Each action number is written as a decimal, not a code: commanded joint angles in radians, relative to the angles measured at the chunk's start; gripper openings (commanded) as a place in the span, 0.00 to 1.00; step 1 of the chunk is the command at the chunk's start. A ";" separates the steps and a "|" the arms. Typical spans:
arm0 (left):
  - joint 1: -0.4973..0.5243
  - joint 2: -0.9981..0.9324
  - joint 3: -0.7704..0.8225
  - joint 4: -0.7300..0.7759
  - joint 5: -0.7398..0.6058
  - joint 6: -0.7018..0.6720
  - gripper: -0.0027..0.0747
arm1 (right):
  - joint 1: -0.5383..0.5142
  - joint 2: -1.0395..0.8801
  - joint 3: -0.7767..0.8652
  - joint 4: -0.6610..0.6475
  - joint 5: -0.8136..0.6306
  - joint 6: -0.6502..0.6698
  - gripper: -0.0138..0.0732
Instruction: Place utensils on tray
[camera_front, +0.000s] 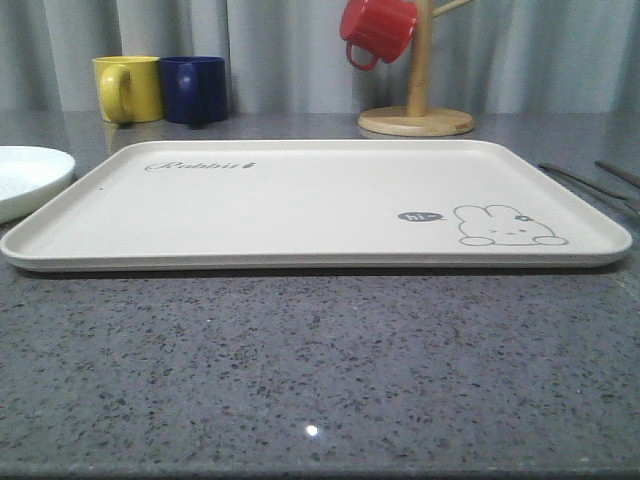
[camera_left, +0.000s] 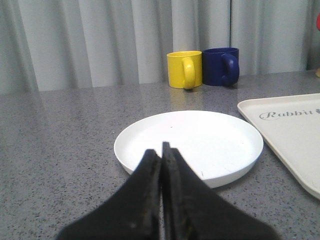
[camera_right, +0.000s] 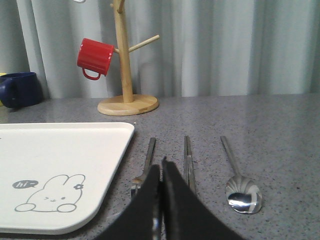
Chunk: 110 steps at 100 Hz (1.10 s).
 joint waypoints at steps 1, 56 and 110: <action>-0.006 -0.036 0.029 0.000 -0.071 -0.009 0.01 | -0.004 -0.020 0.002 -0.001 -0.087 -0.002 0.08; -0.006 -0.003 -0.079 -0.120 0.010 -0.009 0.01 | -0.004 -0.020 0.002 -0.001 -0.087 -0.002 0.08; -0.006 0.510 -0.806 -0.115 0.573 0.074 0.01 | -0.004 -0.020 0.002 -0.001 -0.087 -0.002 0.08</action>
